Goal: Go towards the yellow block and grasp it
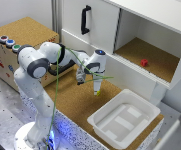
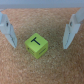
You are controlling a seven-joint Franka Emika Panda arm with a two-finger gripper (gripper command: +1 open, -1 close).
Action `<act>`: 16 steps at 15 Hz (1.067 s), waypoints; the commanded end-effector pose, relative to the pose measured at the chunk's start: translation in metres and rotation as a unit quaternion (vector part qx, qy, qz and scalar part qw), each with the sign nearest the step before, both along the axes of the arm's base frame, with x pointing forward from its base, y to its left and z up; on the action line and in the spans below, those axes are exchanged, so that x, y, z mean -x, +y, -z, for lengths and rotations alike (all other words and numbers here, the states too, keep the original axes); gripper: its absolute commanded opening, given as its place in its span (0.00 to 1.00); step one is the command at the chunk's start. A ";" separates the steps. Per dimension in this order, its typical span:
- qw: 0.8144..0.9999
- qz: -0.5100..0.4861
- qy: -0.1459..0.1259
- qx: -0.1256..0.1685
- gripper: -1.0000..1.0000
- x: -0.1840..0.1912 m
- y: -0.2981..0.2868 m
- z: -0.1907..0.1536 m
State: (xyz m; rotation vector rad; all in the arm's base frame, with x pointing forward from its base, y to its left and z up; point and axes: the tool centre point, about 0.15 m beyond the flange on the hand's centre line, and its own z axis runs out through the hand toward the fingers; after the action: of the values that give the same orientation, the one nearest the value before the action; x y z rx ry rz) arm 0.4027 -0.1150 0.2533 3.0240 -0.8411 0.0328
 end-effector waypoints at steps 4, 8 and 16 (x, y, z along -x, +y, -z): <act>0.960 -0.278 0.034 -0.030 1.00 -0.004 0.008 -0.021; 0.933 -0.358 0.037 -0.024 1.00 -0.014 0.017 -0.021; 0.905 -0.419 0.064 -0.024 1.00 -0.016 0.017 0.012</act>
State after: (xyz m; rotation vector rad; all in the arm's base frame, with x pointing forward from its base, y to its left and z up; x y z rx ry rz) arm 0.4052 -0.0939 0.2651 3.1402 0.3881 -0.0060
